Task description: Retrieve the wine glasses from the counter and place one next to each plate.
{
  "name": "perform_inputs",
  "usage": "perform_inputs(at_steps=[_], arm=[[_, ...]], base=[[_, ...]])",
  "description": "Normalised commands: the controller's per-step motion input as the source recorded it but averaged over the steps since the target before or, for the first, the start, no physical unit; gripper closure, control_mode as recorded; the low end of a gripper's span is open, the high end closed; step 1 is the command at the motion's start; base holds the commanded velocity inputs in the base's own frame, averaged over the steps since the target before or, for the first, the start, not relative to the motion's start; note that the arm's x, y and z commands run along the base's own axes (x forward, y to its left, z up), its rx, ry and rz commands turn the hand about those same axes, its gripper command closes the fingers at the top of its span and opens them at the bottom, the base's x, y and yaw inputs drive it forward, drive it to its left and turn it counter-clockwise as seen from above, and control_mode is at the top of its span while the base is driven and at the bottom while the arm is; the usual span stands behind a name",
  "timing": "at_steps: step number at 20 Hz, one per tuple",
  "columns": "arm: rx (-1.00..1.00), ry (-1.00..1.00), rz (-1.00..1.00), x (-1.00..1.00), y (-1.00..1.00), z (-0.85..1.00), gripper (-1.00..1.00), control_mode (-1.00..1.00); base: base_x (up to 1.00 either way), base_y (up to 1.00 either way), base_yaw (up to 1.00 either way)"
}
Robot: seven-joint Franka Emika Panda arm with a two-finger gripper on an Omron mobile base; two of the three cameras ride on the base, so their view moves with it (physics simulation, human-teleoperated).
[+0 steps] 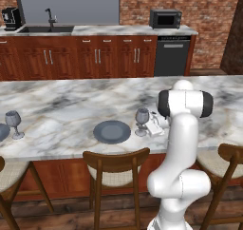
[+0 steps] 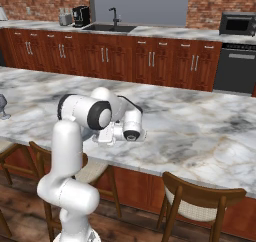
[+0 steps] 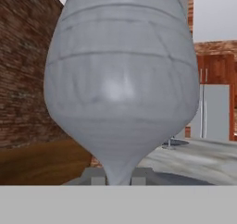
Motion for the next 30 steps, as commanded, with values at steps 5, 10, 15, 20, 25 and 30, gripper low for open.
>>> perform_inputs(at_steps=[5, 10, 15, 20, 25, 30], arm=[[-0.01, 0.00, 0.02, 0.05, 0.00, -0.15, 1.00, -1.00], [-0.01, 0.00, 0.01, 0.05, 0.00, -0.28, 1.00, -1.00], [-0.01, 0.00, 0.01, 0.11, 0.00, -0.24, 1.00, -1.00], [-0.02, -0.01, 0.02, 0.18, 0.00, -0.09, 1.00, -1.00], [-0.01, -0.02, 0.02, 0.16, 0.00, -0.07, 1.00, -1.00], [0.00, -0.03, 0.06, 0.04, -0.16, -0.03, -1.00, -1.00]], base=[[0.00, 0.00, 0.00], [0.00, 0.00, 0.00], [0.00, 0.00, 0.00], [0.00, 0.00, 0.00], [0.00, 0.00, 0.00], [0.00, 0.00, 0.00]])
